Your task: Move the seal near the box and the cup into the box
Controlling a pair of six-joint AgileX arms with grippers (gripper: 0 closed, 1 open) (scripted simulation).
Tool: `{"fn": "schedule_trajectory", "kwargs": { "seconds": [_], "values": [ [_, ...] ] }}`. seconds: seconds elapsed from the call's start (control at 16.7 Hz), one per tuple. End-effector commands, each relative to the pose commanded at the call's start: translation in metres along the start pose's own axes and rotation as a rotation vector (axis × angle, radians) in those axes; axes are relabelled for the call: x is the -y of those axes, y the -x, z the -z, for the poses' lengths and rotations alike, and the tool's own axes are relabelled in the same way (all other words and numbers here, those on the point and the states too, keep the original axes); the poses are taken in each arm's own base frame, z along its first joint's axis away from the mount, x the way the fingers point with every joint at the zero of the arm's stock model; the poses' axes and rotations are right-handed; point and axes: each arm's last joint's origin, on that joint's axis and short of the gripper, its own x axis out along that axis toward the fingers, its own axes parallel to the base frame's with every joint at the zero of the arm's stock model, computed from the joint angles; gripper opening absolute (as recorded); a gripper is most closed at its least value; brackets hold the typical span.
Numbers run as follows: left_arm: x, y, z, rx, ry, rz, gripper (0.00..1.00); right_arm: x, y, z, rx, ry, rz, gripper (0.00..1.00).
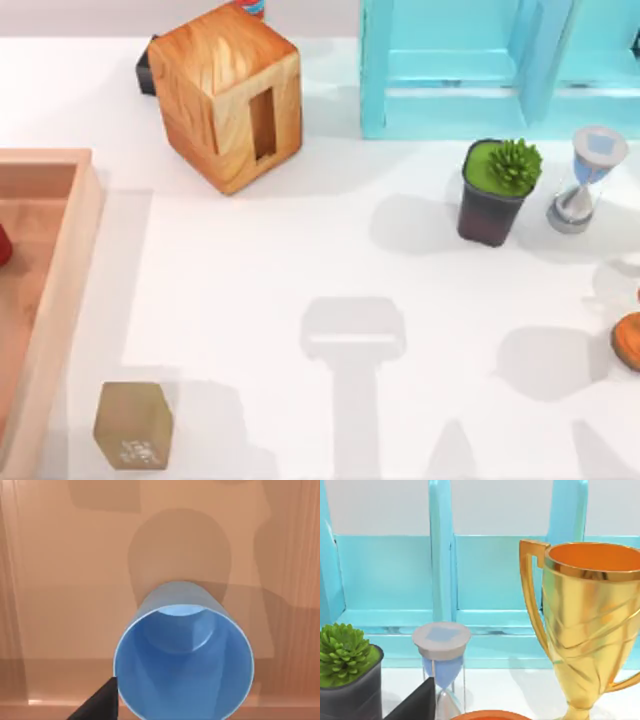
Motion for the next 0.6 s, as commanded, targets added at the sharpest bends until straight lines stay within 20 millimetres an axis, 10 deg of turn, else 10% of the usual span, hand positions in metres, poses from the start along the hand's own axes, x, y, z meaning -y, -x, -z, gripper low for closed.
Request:
{"fn": "schedule_trajectory", "kwargs": {
  "seconds": [0.3,0.6],
  "values": [
    [0.002,0.047,-0.001,0.006,-0.025,-0.016,1.00,0.000,0.000,0.000,0.000,0.000,0.000,1.00],
    [0.000,0.044,-0.005,-0.092,0.007,-0.001,1.00,0.000,0.000,0.000,0.000,0.000,0.000,1.00]
  ]
}}
